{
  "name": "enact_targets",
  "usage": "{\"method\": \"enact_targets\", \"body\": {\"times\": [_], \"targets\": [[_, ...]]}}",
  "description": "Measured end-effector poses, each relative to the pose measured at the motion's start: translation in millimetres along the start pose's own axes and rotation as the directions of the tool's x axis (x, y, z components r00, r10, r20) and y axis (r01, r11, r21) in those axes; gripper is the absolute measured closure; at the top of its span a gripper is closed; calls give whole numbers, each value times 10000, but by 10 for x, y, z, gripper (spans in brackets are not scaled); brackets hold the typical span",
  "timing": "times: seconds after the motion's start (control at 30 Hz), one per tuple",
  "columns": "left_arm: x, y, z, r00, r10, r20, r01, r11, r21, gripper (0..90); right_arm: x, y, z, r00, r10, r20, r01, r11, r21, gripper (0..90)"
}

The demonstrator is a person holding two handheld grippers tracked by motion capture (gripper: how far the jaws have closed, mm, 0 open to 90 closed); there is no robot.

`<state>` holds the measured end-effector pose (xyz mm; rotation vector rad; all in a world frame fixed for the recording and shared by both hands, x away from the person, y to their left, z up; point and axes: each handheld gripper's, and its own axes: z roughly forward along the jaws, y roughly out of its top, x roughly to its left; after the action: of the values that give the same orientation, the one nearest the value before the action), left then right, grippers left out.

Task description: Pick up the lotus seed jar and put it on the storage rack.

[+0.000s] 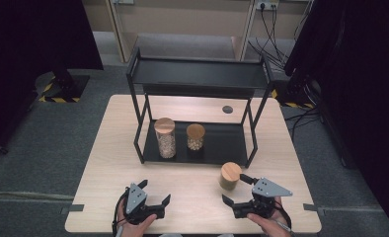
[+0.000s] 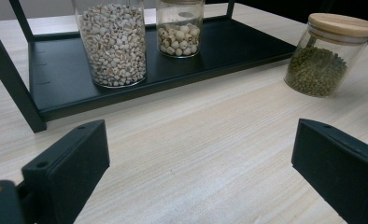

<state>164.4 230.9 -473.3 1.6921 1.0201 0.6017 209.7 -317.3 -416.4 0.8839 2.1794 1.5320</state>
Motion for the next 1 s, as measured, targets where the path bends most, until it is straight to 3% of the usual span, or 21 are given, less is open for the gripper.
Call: {"method": "enact_targets", "body": {"times": [0.3, 1.0], "targets": [[6, -4, 6, 10000, -20, 42, 20, 10000, 4, 37, 30, -102, -68, 9997, 156, 192, -156, 9999, 20, 44], [-5, -5, -11, 10000, 31, 44, -31, 10000, -69, 37, 23, -186, -91, 9990, 419, 169, -422, 9990, 145, 44]]}}
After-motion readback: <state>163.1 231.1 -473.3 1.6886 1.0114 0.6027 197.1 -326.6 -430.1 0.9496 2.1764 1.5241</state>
